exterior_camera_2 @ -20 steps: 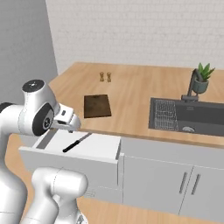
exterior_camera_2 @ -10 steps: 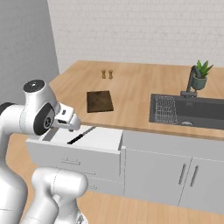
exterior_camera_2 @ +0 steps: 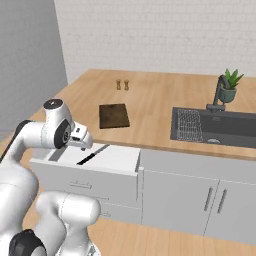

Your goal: Pick up the knife from the drawer and place it on the cutting board. Then place the meat from the plate to the cutting board.

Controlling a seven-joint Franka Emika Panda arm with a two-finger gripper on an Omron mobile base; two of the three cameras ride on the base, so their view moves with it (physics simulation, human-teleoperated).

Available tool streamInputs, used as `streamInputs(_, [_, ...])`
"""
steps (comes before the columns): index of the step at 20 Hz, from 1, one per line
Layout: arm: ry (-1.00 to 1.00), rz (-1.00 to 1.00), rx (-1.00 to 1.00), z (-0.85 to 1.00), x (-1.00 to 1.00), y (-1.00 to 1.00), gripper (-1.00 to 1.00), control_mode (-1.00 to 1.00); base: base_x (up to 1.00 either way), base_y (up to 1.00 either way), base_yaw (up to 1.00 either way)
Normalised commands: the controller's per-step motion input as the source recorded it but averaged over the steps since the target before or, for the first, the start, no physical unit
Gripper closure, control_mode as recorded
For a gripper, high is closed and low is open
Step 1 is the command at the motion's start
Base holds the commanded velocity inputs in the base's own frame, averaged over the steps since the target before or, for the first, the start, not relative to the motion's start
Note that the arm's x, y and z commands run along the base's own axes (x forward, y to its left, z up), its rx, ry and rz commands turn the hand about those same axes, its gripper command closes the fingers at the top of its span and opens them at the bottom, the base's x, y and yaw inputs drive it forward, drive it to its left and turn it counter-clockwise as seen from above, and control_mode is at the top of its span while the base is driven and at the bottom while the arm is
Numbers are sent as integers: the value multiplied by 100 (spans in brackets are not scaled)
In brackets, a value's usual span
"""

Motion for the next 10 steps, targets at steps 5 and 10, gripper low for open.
streamInputs(5, [17,0,1,-50,92,9,-100,-100,0,0,0])
streamInputs(10, [4,2,0,-52,54,0,-100,-100,0,0,0])
